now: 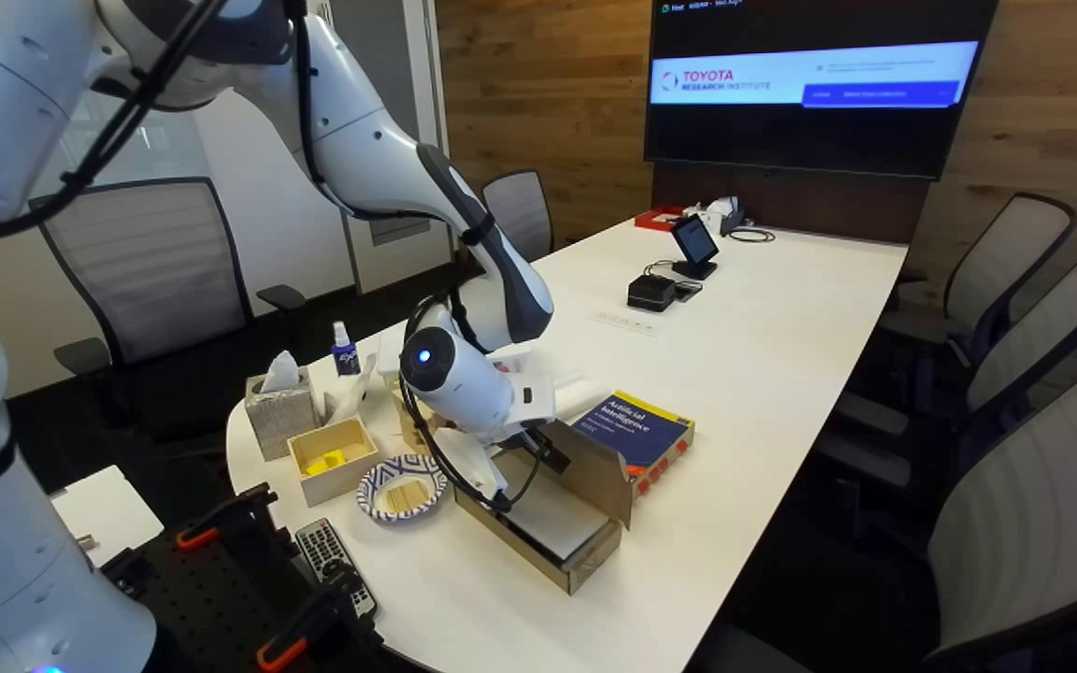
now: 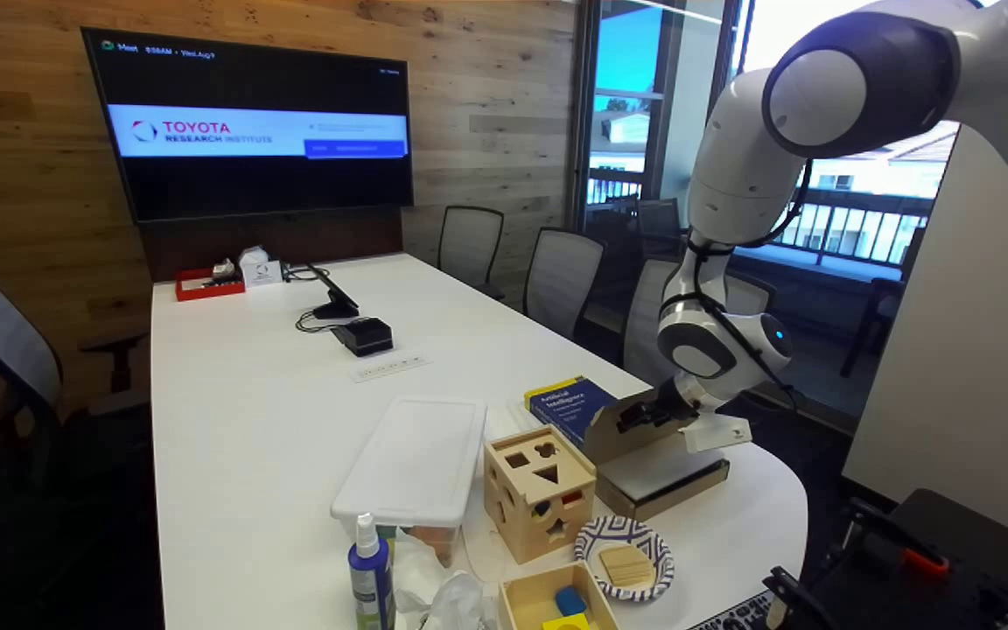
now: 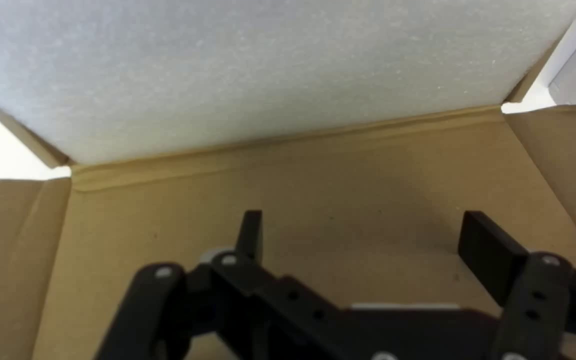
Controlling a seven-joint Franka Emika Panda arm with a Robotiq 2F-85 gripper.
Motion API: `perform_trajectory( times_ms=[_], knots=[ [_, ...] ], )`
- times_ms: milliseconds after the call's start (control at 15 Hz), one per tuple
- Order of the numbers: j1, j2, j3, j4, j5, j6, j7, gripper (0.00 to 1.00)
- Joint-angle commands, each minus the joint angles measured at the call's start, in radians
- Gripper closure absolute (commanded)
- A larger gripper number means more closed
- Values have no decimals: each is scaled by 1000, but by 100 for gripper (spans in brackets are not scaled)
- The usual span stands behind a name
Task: Open the brown box.
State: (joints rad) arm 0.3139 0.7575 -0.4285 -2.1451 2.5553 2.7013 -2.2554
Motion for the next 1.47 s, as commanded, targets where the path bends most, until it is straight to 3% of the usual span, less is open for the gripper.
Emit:
perform_trajectory(
  times_ms=[0,1000,1400],
  knots=[
    [-2,26,-8,54,23,13,-32,0],
    [-59,193,67,239,-133,39,72,0],
    [-108,226,115,284,-344,81,259,0]
  ],
)
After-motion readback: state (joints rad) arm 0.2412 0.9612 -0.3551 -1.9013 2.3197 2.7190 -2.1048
